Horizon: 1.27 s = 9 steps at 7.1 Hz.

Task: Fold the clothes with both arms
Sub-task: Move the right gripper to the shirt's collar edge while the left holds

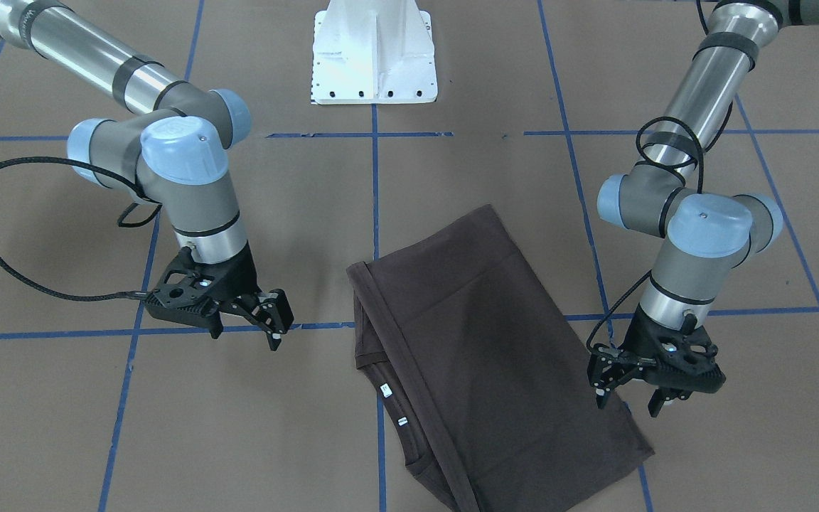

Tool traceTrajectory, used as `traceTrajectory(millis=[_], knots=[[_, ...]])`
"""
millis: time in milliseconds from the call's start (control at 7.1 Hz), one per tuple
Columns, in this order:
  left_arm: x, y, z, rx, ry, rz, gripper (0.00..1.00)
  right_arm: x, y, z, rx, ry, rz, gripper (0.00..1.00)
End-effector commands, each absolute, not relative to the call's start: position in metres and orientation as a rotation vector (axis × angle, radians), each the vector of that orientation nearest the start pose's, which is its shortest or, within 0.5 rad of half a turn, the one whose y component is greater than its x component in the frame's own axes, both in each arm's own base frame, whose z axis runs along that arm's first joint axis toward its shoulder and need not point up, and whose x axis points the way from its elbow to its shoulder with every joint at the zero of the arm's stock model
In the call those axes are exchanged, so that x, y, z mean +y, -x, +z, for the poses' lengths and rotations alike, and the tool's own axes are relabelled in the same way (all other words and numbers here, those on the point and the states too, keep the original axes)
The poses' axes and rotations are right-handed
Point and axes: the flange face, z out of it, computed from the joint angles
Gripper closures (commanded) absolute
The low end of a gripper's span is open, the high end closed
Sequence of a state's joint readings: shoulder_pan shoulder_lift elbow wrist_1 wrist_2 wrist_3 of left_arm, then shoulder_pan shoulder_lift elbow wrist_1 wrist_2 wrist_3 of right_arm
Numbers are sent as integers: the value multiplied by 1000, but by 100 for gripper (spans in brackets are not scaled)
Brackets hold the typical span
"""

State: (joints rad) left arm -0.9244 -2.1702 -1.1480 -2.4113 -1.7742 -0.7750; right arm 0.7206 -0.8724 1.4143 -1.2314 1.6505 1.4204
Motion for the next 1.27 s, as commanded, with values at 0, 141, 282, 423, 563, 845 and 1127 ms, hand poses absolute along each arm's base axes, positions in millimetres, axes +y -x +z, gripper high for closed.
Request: traceTrajectory(millis=[0, 141, 282, 423, 563, 845, 1127], knots=[[-662, -360, 415, 824, -643, 1, 0, -588, 541, 236, -837, -314, 538, 33], [-661, -360, 415, 824, -642, 1, 0, -588, 561, 228, -828, -305, 533, 34], [-660, -360, 418, 822, -639, 2, 0, -592, 586, 216, -808, -314, 555, 36], [-660, -360, 419, 820, -637, 2, 0, -587, 609, 207, -796, -309, 541, 38], [-660, -361, 419, 822, -635, -1, 0, -573, 624, 208, -787, -322, 528, 43], [-660, -362, 420, 820, -635, 2, 0, -566, 634, 218, -768, -322, 519, 45], [-659, -364, 422, 820, -629, -2, 0, -559, 644, 225, -747, -334, 513, 48]])
